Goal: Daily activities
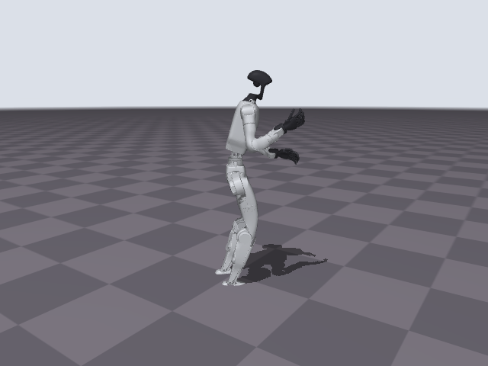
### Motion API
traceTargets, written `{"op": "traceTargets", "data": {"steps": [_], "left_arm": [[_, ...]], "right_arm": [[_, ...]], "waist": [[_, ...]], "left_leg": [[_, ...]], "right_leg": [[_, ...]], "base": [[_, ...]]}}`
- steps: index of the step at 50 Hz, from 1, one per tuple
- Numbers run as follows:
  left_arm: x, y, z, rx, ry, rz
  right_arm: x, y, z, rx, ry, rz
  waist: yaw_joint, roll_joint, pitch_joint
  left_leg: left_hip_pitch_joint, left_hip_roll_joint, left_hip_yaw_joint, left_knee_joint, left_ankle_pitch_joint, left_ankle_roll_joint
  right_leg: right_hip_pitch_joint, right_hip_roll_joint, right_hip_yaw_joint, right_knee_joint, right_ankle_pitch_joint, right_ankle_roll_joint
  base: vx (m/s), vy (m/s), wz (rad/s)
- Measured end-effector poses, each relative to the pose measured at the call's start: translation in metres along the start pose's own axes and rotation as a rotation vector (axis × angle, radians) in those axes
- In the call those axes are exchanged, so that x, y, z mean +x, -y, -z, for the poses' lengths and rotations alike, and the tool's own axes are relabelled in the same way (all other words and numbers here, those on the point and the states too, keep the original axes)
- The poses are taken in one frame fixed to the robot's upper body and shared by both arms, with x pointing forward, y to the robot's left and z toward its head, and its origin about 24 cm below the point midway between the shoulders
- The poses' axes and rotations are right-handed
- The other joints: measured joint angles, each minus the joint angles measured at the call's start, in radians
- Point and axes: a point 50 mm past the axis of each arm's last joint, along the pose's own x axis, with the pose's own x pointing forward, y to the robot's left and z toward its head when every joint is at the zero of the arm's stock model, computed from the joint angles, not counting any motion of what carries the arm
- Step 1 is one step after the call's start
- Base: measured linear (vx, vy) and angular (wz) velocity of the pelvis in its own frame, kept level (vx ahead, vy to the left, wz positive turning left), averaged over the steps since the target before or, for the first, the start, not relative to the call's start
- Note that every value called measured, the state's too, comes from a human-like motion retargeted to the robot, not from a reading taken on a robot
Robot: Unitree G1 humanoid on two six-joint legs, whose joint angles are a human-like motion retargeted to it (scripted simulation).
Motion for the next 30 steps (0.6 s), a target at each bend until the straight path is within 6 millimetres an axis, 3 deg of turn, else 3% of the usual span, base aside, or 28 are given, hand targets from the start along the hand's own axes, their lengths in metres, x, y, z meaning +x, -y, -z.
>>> {"op": "traceTargets", "data": {"steps": [3, 7, 17, 20, 30], "left_arm": [[-0.024, -0.004, 0.021, -0.044, -0.123, -0.033], [-0.031, -0.008, 0.024, -0.105, -0.171, -0.061], [0.014, -0.022, -0.022, -0.171, 0.016, -0.100], [0.019, -0.029, -0.024, -0.169, 0.025, -0.131], [0.026, -0.042, -0.016, -0.109, -0.010, -0.194]], "right_arm": [[-0.003, 0.004, -0.013, 0.059, 0.066, 0.089], [-0.009, 0.003, -0.008, 0.102, 0.023, 0.132], [-0.051, 0.019, 0.087, 0.019, -0.483, 0.179], [-0.061, 0.027, 0.099, 0.010, -0.552, 0.209], [-0.095, 0.043, 0.109, -0.031, -0.688, 0.234]], "waist": [[0.017, 0.002, 0.001], [0.038, 0.001, -0.008], [0.060, 0.003, -0.026], [0.052, 0.002, -0.028], [0.013, -0.016, -0.049]], "left_leg": [[0.004, 0.005, 0.008, 0.013, -0.008, 0.006], [0.014, 0.005, 0.004, 0.018, -0.012, 0.009], [0.031, -0.001, -0.014, 0.026, -0.021, -0.004], [0.037, -0.003, -0.011, 0.024, -0.023, -0.002], [0.081, -0.019, 0.022, -0.023, -0.012, 0.003]], "right_leg": [[0.009, 0.005, 0.010, -0.005, -0.003, -0.001], [0.025, 0.006, 0.007, -0.014, -0.006, -0.004], [0.043, -0.004, -0.020, -0.002, -0.026, -0.005], [0.044, -0.006, -0.020, 0.002, -0.030, -0.003], [0.050, -0.015, 0.010, 0.008, -0.047, 0.006]], "base": [[0.06, 0.00, -0.18], [0.01, 0.00, -0.02], [0.00, 0.00, 0.00], [0.00, 0.00, 0.00], [0.03, 0.00, -0.23]]}}
